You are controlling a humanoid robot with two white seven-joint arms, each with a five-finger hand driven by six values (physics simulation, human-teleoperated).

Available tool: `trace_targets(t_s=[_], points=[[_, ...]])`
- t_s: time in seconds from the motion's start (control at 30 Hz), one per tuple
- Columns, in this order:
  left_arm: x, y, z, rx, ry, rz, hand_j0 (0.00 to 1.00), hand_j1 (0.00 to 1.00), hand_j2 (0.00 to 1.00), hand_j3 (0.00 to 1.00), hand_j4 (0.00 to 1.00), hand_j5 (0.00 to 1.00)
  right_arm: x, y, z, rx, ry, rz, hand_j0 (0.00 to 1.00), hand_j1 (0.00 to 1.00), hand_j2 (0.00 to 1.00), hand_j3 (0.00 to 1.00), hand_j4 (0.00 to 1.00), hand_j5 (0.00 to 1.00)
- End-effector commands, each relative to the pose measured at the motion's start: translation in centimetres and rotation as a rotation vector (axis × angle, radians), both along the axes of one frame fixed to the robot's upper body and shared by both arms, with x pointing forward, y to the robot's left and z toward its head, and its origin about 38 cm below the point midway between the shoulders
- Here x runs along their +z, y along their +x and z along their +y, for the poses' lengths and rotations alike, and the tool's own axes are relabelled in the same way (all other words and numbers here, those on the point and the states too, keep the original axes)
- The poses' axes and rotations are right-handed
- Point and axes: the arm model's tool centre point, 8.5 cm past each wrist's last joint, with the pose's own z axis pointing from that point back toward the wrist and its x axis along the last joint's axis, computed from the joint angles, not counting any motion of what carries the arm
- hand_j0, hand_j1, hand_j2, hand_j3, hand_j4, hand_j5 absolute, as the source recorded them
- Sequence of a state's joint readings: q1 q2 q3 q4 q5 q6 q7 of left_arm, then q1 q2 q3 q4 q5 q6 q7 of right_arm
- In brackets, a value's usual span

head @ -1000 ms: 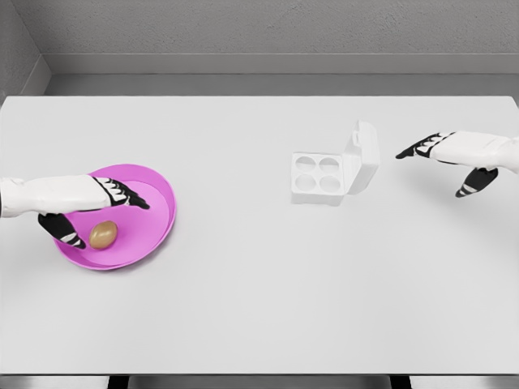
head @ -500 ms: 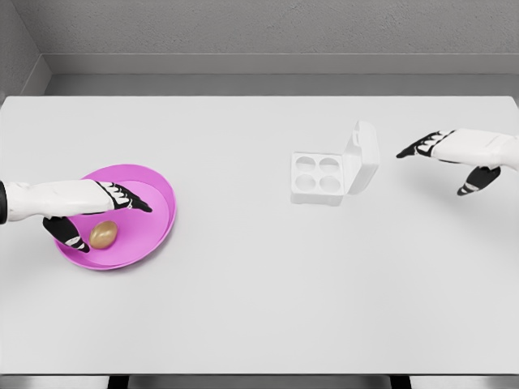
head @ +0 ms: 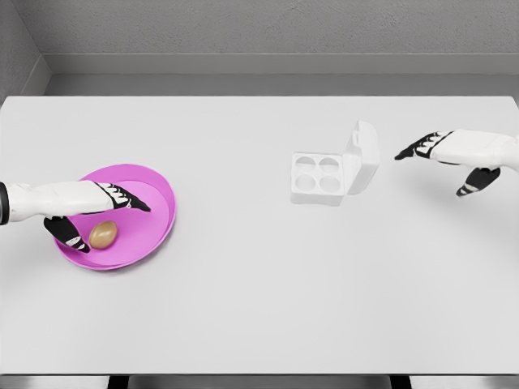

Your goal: Pack egg into the box and close the box lid

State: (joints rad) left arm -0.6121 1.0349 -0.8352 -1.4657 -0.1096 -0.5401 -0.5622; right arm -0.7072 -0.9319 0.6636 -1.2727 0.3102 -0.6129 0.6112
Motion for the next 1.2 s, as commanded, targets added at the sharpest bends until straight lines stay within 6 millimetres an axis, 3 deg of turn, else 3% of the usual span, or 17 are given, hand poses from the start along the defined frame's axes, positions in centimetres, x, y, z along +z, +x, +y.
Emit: trace_targets(t_s=[0.0, 0.5, 1.17], points=[[0.0, 0.0, 0.1, 0.005, -0.003, 0.002, 1.0, 1.0, 1.0, 1.0, 1.0, 1.0, 0.0, 0.0, 0.1, -0.001, 0.007, 0.0, 1.0, 1.0, 1.0, 1.0, 1.0, 1.0], [-0.8, 0.0, 0.0, 0.014, -0.011, 0.018, 1.0, 1.0, 1.0, 1.0, 1.0, 1.0, -0.6, 0.4, 1.2, 0.01, 0.035, 0.003, 1.0, 1.0, 1.0, 1.0, 1.0, 1.0], [-0.8, 0.0, 0.1, 0.018, -0.009, 0.02, 1.0, 1.0, 1.0, 1.0, 1.0, 1.0, -0.6, 0.4, 0.6, -0.008, 0.041, 0.001, 1.0, 1.0, 1.0, 1.0, 1.0, 1.0]])
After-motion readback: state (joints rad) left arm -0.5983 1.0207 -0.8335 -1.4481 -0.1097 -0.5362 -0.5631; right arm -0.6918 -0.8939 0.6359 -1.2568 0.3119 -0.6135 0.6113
